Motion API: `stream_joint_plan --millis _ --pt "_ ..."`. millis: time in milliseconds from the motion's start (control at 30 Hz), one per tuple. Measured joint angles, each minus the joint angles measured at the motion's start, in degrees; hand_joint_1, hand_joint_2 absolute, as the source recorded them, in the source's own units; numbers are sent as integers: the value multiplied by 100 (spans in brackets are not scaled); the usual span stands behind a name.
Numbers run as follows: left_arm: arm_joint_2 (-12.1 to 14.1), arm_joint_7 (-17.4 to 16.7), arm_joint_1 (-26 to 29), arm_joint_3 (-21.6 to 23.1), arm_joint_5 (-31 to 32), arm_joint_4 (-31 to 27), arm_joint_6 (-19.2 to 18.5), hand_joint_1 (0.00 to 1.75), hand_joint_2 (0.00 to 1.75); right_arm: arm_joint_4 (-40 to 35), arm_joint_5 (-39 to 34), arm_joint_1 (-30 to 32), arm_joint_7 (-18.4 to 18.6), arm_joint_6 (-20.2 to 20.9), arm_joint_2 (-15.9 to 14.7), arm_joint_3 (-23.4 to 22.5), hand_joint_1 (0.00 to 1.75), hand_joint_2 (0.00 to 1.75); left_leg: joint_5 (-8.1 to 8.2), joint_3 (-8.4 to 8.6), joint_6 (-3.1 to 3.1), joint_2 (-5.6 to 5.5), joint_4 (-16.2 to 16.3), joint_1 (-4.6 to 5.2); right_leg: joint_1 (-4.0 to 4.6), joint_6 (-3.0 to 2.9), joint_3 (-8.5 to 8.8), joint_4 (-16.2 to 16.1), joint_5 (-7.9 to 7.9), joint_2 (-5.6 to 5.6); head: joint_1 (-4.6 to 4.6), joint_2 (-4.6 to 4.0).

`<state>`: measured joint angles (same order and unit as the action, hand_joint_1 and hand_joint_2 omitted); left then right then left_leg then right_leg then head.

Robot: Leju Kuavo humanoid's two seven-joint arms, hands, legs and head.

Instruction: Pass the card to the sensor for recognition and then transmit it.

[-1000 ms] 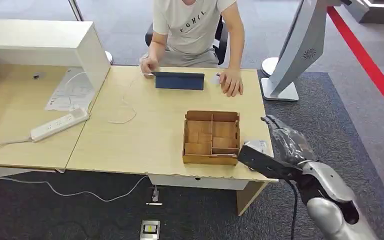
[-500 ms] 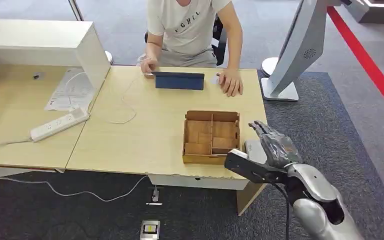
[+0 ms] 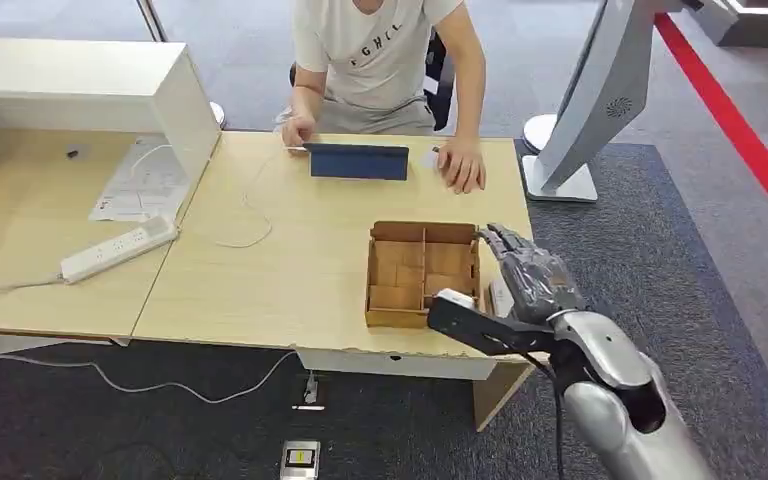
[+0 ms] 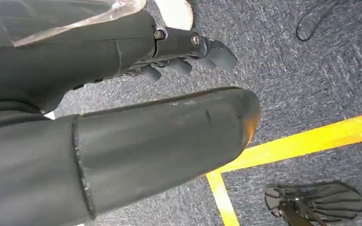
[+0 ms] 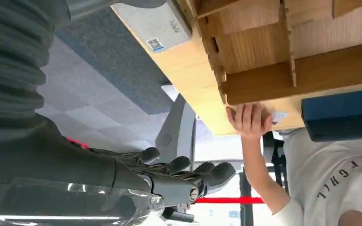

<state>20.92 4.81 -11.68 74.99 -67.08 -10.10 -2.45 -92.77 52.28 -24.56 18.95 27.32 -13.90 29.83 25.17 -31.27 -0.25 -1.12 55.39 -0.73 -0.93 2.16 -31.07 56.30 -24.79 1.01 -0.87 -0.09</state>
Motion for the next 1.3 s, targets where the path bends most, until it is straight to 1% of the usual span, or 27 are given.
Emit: stream_joint_plan --millis 167,300,433,533,700,767,967,1200,1300 --pt "-7 -61 -61 42 4 0 2 0 0 431 129 -218 -135 -184 175 81 0 175 0 0 0 0 0 0 0 0 0 1 0 0 2 0" --pt "-15 -101 -66 72 -35 0 52 0 0 819 169 -423 -256 -241 299 155 0 175 0 0 0 0 0 0 0 0 -1 0 0 0 2 0" --pt "-24 -116 -62 81 -68 0 98 0 0 1128 145 -571 -321 -254 376 223 0 175 0 0 0 0 1 0 0 0 -1 0 0 0 2 0" --pt "-33 -129 -57 81 -129 0 120 0 0 1249 66 -600 -319 -252 376 265 0 175 0 0 0 0 1 0 0 0 -2 -1 0 0 0 0" --pt "-35 -129 -40 81 -153 0 138 0 0 1349 -74 -600 -311 -179 269 291 0 175 0 0 0 1 2 0 0 0 -1 -2 0 0 0 0" --pt "-33 -133 -38 81 -164 0 138 0 0 1356 -159 -599 -280 -90 208 291 0 175 0 1 0 1 2 1 -1 0 -1 -3 0 0 0 0" --pt "-31 -133 -8 81 -230 0 138 0 0 1181 -452 -533 -99 59 -31 289 0 175 0 2 0 1 2 1 -1 0 -2 -3 0 0 2 0" --pt "-28 -70 88 81 -264 0 157 0 0 498 -824 -147 262 299 -328 295 0 175 1 1 0 1 2 0 0 0 -4 -3 0 1 0 0" --pt "-28 -70 113 81 -284 0 175 0 0 171 -951 52 411 338 -389 330 0 175 2 0 0 1 1 0 0 0 -4 -4 -1 1 2 0"
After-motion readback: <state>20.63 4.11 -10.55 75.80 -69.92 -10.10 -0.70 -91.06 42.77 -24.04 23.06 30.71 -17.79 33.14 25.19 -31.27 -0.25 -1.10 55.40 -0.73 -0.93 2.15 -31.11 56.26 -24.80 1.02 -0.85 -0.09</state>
